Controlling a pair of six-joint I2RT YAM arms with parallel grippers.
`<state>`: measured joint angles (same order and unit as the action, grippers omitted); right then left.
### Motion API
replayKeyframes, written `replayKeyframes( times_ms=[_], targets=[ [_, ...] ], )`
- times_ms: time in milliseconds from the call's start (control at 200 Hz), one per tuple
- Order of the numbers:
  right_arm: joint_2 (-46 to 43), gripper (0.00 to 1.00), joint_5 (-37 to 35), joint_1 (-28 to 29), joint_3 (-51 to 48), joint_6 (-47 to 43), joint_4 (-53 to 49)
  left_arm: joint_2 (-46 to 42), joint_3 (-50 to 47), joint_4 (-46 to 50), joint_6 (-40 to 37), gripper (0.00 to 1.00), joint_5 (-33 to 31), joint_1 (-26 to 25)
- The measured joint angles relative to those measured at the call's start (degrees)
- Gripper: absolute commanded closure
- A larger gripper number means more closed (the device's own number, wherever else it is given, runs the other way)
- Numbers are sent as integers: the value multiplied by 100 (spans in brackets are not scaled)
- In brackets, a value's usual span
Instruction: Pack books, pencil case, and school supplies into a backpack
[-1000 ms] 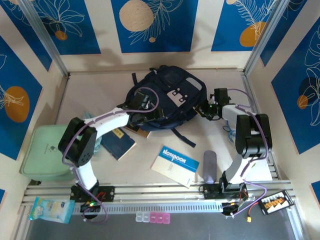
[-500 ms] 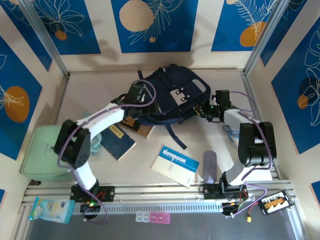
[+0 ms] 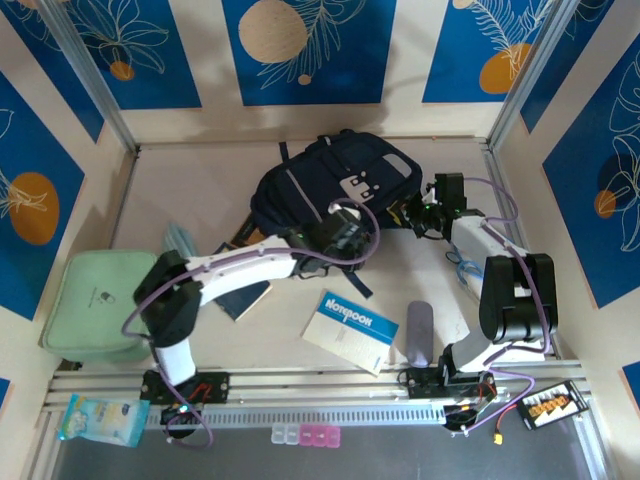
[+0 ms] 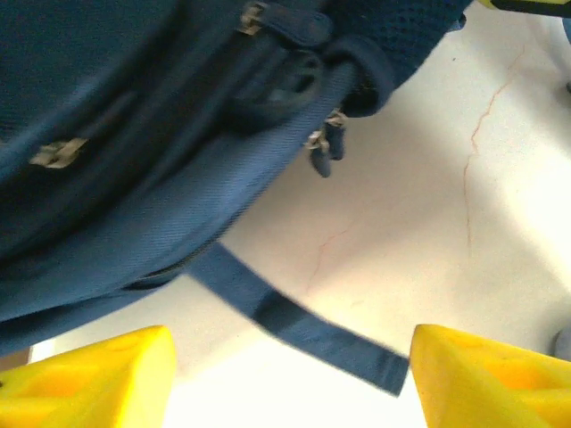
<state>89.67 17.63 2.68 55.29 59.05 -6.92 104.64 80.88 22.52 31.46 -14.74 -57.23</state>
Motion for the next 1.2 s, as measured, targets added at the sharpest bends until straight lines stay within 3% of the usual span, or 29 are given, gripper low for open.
replayKeyframes(
  times_ms=[275,370,620,975,1200],
  targets=[
    [0,98,219,0,195,0,-153,975,997,199,245,76,-525,-138],
    [0,98,284,-2,278,-2,-214,1187,1316,396,413,80,-684,-138],
    [0,98,459,-2,466,-2,-308,1381,1556,697,745,81,-846,-63],
    [0,98,540,-7,511,-2,-343,1449,1823,671,745,65,-758,59],
    [0,98,581,-13,518,-2,-343,1447,1829,669,715,74,-807,59]
  ],
)
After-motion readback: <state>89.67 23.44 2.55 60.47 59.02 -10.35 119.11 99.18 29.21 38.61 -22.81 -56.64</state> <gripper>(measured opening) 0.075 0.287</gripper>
